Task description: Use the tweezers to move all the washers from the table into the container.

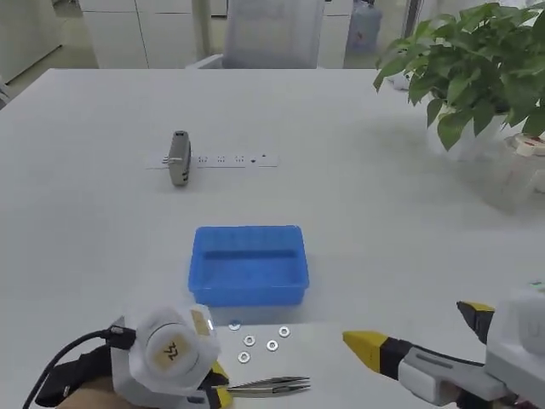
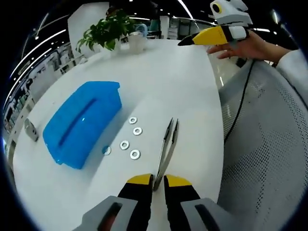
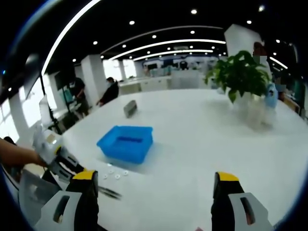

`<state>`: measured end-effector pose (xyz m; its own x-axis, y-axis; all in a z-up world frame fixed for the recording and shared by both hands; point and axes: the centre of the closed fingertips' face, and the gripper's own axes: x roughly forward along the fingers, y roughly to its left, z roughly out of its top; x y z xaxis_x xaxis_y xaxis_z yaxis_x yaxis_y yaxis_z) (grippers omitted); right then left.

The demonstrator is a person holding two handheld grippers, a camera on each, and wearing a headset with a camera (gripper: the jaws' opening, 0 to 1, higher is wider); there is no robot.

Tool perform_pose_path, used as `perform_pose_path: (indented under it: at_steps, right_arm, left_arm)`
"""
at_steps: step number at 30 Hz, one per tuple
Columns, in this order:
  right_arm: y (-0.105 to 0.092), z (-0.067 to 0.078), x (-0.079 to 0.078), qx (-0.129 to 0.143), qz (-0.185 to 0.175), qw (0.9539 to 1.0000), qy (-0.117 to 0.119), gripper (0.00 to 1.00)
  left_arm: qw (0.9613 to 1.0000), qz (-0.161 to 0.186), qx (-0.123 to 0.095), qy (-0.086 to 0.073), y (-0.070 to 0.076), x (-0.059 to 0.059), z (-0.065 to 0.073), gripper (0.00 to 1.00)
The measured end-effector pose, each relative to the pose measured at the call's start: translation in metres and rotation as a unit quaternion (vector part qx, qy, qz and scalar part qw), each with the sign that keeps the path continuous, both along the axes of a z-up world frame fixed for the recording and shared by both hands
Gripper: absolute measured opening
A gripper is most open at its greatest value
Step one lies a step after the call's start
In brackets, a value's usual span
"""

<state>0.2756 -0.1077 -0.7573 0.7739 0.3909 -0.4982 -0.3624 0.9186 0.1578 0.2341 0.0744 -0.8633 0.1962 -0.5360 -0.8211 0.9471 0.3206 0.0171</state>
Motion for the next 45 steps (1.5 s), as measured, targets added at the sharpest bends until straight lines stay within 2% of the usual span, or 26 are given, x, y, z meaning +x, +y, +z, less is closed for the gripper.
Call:
perform_pose_path:
  at_steps: [3, 6, 9, 11, 16, 19, 23, 28, 32, 35, 40, 41, 45]
  right_arm:
    - [-0.001, 0.001, 0.0, 0.004, -0.001, 1.0, -0.001, 0.98]
    - [-0.001, 0.001, 0.001, 0.007, -0.003, 1.0, -0.001, 0.98]
    - [-0.002, 0.001, 0.001, 0.011, -0.005, 0.9999, -0.001, 0.98]
    - [-0.002, 0.001, 0.001, 0.013, -0.006, 0.9999, 0.0, 0.98]
    - [-0.002, 0.002, 0.001, 0.019, -0.007, 0.9998, 0.001, 0.98]
    - [-0.001, 0.002, 0.0, 0.02, -0.007, 0.9998, 0.002, 0.98]
    - [-0.002, 0.003, 0.0, 0.021, -0.009, 0.9997, 0.0, 0.97]
    - [-0.003, 0.004, 0.0, 0.026, -0.012, 0.9996, 0.001, 0.97]
    - [-0.004, 0.004, 0.0, 0.029, -0.014, 0.9995, 0.001, 0.97]
    - [-0.004, 0.004, 0.001, 0.03, -0.015, 0.9994, 0.002, 0.97]
    - [-0.005, 0.002, 0.001, 0.03, -0.016, 0.9994, 0.005, 0.97]
    - [-0.005, 0.002, 0.001, 0.03, -0.016, 0.9994, 0.005, 0.97]
    - [-0.006, 0.001, 0.001, 0.029, -0.016, 0.9994, 0.007, 0.96]
  left_arm:
    - [0.9998, -0.01, 0.009, -0.013, 0.004, -0.001, 0.0, 0.0]
    - [0.9999, -0.006, 0.002, -0.008, 0.005, -0.003, 0.006, 0.0]
    - [0.9996, -0.004, -0.006, -0.026, 0.004, -0.002, 0.021, 0.0]
    - [0.9994, 0.003, -0.011, -0.032, 0.005, -0.001, 0.034, 0.0]
    - [0.9963, 0.041, -0.049, -0.057, 0.003, 0.01, 0.074, 0.0]
    - [0.9946, 0.05, -0.067, -0.062, 0.0, 0.014, 0.093, 0.0]
    - [0.9927, 0.051, -0.078, -0.077, -0.003, 0.02, 0.112, 0.0]
    - [0.9903, 0.055, -0.095, -0.086, -0.002, 0.027, 0.126, 0.0]
    - [0.9891, 0.056, -0.105, -0.086, -0.003, 0.031, 0.131, 0.0]
    - [0.9884, 0.063, -0.119, -0.071, -0.006, 0.03, 0.13, 0.0]
    - [0.9898, 0.056, -0.113, -0.067, -0.011, 0.026, 0.119, 0.0]
    - [0.9906, 0.054, -0.109, -0.062, -0.011, 0.025, 0.114, 0.0]
    - [0.9913, 0.048, -0.104, -0.065, -0.012, 0.024, 0.106, 0.0]
